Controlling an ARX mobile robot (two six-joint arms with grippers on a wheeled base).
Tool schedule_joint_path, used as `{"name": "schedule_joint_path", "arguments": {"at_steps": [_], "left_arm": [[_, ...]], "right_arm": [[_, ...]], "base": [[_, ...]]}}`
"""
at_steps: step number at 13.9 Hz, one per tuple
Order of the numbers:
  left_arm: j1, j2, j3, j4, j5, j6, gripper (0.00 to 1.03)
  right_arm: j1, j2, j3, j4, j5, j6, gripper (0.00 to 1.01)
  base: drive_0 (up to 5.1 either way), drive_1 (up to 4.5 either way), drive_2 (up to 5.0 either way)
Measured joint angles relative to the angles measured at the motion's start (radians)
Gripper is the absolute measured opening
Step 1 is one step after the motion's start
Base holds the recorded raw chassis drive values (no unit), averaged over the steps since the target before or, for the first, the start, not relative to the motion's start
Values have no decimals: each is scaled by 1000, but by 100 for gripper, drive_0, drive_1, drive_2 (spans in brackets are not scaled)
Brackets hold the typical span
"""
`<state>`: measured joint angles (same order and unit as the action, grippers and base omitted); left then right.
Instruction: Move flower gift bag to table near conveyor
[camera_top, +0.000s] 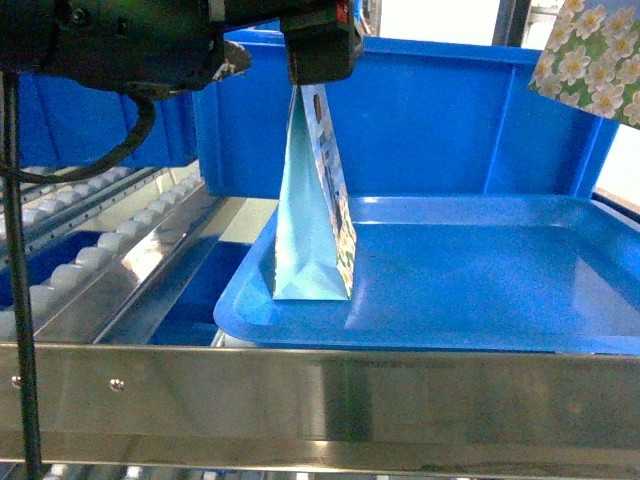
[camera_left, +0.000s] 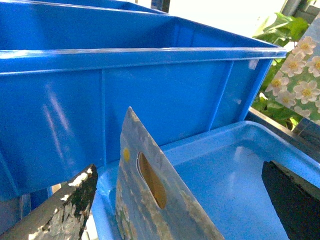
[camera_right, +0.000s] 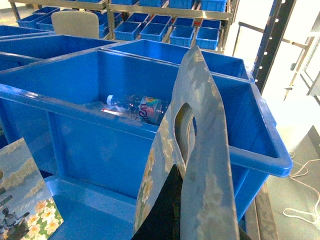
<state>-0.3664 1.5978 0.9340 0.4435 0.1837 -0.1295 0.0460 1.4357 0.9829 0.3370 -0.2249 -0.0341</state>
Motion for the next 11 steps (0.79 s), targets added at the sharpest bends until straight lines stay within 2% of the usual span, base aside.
{"name": "schedule_joint_path", "arguments": {"at_steps": [6,8,11], "left_arm": [[-35,50,56,-32,19,67,98],[-57,70,67,-55,2,119,98],[-72,92,68,-75,-18,168,98]], "right_arm": [[0,0,0,0,0,0,2],[0,0,0,0,0,0,2],[0,0,0,0,0,0,2]], "base": [[0,0,0],[0,0,0],[0,0,0]]}}
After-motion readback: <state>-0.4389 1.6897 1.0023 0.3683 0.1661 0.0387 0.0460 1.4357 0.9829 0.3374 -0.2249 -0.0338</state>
